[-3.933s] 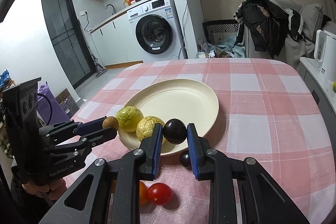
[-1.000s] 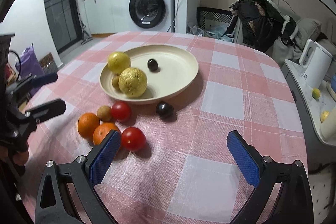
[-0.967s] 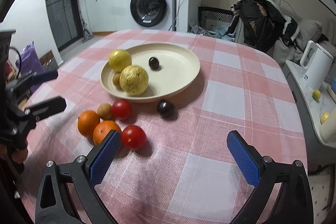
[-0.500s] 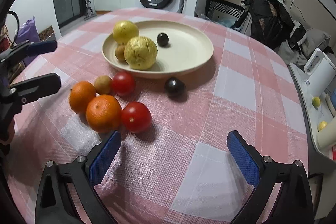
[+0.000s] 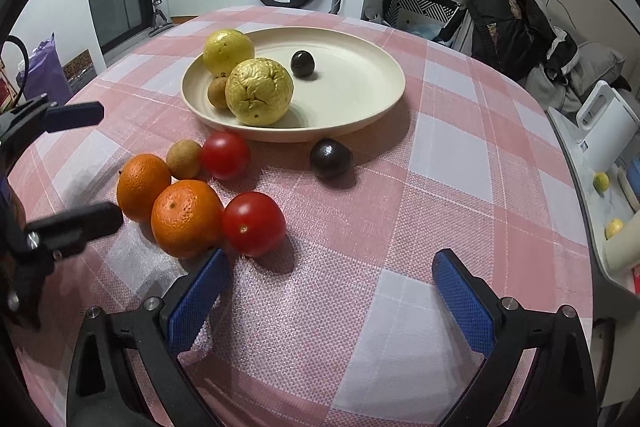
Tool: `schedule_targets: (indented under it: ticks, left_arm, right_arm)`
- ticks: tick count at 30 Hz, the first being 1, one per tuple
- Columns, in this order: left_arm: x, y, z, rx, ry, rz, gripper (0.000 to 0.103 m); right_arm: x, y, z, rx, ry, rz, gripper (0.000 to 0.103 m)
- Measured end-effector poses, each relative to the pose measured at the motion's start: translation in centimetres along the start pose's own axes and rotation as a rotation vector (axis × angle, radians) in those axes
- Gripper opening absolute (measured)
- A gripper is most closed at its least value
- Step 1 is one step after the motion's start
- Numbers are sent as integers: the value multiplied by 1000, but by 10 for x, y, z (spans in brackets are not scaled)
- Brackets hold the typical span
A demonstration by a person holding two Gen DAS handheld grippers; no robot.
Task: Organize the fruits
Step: 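Close the left tool on a mandarin orange while the right tool grasps a red tomato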
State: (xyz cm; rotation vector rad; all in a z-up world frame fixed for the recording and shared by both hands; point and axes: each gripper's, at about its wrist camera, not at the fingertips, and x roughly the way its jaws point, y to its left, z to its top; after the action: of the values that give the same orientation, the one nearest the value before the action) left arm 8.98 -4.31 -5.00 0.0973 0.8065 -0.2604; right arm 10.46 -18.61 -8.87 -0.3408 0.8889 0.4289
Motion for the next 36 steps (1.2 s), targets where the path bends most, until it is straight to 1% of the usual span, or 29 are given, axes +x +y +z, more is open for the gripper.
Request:
schedule_targets:
  ticks: [3, 5, 8, 9, 10, 11, 12, 14, 16, 20, 27, 31, 32, 33, 34, 36]
  left_arm:
    - [2, 0, 0, -5, 8, -31, 92]
    - [4, 0, 1, -11, 18, -51, 81]
    - [7, 2, 1, -27, 28, -74, 69]
    - [7, 2, 1, -31, 28, -80, 67]
    - [7, 2, 0, -34, 28, -88, 63]
    - [7, 3, 1, -36, 28, -100, 57]
    - [7, 3, 1, -35, 29, -108, 53]
    - [6, 2, 0, -35, 28, -127, 40]
    - [5, 0, 0, -27, 23, -122, 37]
    - [5, 2, 0, -32, 24, -130, 37]
    - [2, 4, -1, -28, 22, -116, 37]
    - [2, 6, -1, -34, 23, -113, 37]
    - [2, 6, -1, -35, 24, -113, 37]
    - [2, 6, -1, -34, 24, -114, 37]
    - [2, 6, -1, -33, 24, -114, 37]
    - [3, 6, -1, -31, 25, -113, 37]
  right_arm:
    - [0, 1, 0, -2, -3, -8, 103]
    - [0, 1, 0, -1, -2, -7, 103]
    - [-1, 2, 0, 0, -1, -5, 103]
    - [-1, 2, 0, 0, -2, -4, 103]
    - [-1, 2, 0, 0, -1, -5, 103]
    - [-1, 2, 0, 0, -2, -4, 103]
    - [-1, 2, 0, 0, -2, -3, 103]
    - [-1, 3, 0, 0, -2, 0, 103]
    - [0, 2, 1, 0, -2, 1, 103]
    - [0, 2, 0, -3, -2, 2, 103]
    - [-1, 1, 0, -10, -2, 18, 103]
    - [-4, 2, 0, -18, -17, 29, 101]
    - [-5, 2, 0, -20, -21, 36, 100]
    - [-6, 3, -1, -24, -25, 44, 95]
    - [-6, 3, -1, -26, -27, 53, 86]
    - [-7, 4, -1, -23, -24, 71, 79]
